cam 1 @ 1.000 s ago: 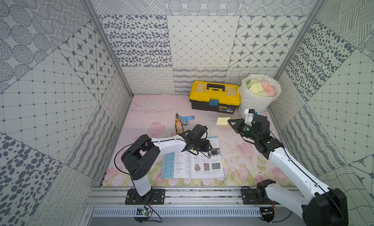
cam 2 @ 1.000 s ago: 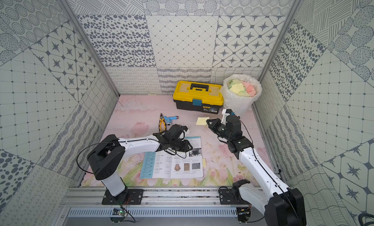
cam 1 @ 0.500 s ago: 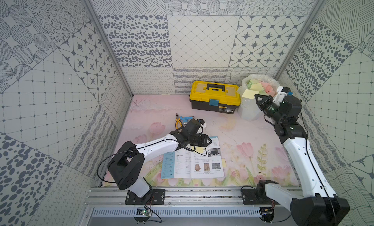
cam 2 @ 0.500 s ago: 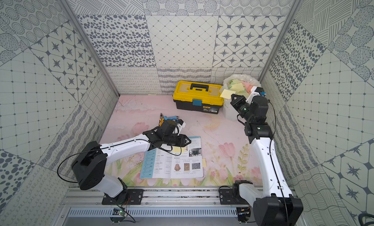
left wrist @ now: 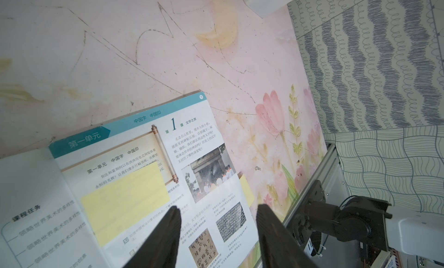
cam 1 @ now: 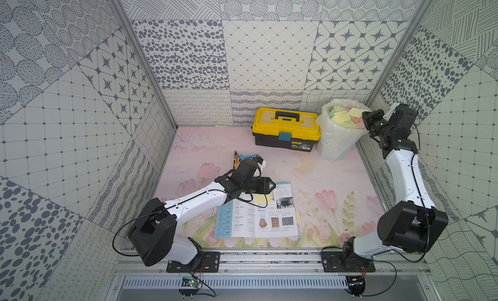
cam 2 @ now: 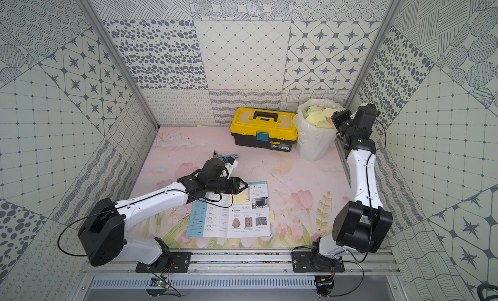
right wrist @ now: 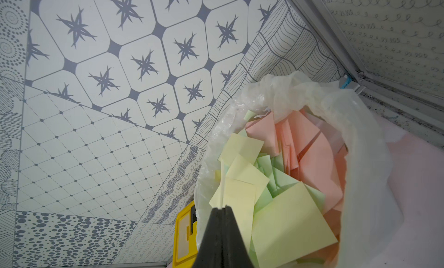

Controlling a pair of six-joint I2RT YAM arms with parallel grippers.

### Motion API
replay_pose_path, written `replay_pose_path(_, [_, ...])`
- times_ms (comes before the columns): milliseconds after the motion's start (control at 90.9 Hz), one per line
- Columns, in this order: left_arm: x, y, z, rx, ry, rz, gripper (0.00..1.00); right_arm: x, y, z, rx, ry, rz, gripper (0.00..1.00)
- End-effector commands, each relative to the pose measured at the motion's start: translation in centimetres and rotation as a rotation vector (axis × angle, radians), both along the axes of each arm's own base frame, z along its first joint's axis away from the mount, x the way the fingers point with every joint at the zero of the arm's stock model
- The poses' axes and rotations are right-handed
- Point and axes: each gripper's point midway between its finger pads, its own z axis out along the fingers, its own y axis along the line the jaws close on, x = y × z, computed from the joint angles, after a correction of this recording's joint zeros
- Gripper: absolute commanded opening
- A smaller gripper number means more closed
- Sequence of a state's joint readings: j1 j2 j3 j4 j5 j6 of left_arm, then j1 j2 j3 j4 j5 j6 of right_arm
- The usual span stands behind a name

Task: Peel off the used sticky note
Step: Place the note in the trash bin.

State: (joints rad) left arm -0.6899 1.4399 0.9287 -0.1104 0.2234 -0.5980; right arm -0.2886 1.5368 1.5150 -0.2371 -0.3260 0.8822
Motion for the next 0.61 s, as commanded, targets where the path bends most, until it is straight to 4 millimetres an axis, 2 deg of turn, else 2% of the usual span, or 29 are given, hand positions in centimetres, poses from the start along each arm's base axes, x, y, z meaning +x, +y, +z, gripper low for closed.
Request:
replay_pose_path(0, [0.1,0.9,0.1,0.025,-0.025,0.015,0.56,1.1,-0.6,0.8,-0.035,-0.004,-0.003,0.00])
replay_pose_path(110, [0.1,1.2,0.0,0.034,-0.029,0.022,0.56,2.5,-0.2,-0.4,-0.025,0.039,0.035,0.00])
replay_pose_path(220, [0.0,1.3,0.1,0.037,-0.032,0.024,0.57,3.1,-0.2,-1.0,-0.051,0.083,0.045,0.14])
replay_pose_path(297, [0.0,1.4,0.2,0.037,-0.035,0.027,0.57,3.2,-0.2,-1.1,-0.065,0.107,0.053,0.27])
replay_pose_path(528, [0.0,1.6,0.3,0.045,-0.041,0.030,0.58,2.3,-0.5,0.6,-0.144,0.135,0.051,0.54])
replay_pose_path(594, [-0.1,1.7,0.3,0.047,-0.044,0.032,0.58,1.7,-0.7,1.0,-0.173,0.144,0.040,0.58])
